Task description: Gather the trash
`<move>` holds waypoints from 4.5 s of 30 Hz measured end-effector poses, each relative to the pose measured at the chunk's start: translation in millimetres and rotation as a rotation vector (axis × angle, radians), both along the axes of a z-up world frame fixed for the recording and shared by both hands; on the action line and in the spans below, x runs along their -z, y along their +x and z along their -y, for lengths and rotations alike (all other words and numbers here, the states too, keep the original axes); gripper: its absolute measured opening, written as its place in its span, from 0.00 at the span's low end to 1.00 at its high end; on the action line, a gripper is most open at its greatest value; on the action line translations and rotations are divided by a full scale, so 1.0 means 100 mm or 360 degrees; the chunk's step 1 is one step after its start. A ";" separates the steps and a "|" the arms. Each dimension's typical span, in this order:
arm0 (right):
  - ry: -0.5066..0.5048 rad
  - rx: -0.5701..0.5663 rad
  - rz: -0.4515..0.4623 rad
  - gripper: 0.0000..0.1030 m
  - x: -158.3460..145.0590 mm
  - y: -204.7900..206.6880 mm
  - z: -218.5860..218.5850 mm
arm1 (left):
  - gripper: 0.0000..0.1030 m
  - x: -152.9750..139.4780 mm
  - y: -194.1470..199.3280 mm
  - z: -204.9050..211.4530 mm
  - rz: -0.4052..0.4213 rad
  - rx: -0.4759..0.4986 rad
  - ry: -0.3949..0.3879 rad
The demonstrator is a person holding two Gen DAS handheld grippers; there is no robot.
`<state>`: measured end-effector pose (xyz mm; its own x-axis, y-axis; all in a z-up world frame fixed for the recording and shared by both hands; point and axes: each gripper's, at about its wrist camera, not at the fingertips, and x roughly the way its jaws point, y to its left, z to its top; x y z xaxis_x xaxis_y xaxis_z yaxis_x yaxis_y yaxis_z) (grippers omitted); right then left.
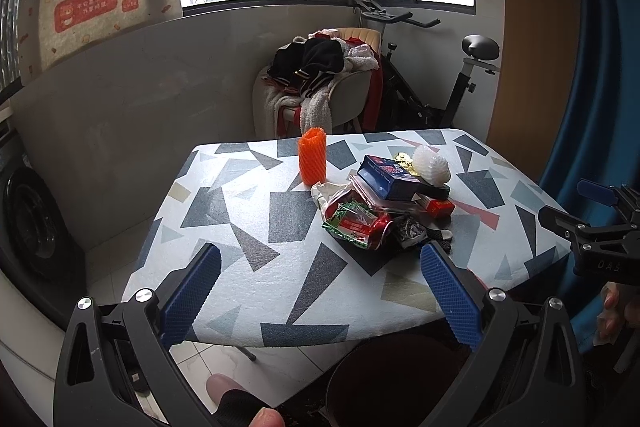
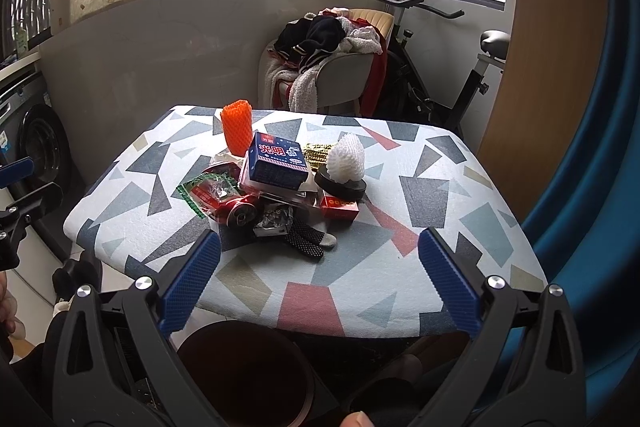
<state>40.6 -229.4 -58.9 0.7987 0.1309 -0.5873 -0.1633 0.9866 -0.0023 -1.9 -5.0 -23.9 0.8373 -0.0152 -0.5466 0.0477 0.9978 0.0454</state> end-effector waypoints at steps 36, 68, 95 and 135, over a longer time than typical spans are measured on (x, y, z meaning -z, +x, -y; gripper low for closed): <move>0.0067 -0.0266 -0.0385 0.68 1.43 1.83 -0.74 | 0.86 1.05 0.85 -0.97 -0.0172 -0.0244 -0.0416; 0.0239 -0.0098 -0.0245 0.32 1.17 1.04 -0.11 | 0.01 1.21 1.62 -0.38 -0.0356 0.0059 -0.0662; 0.0221 -0.0115 -0.0199 0.32 1.35 -0.15 -0.09 | 0.41 1.66 0.14 0.21 -0.0464 0.0695 -0.0272; 0.0028 -0.0559 -0.0506 0.85 2.09 -0.28 -0.96 | 0.91 1.52 -0.20 -0.68 -0.0141 0.0098 -0.0145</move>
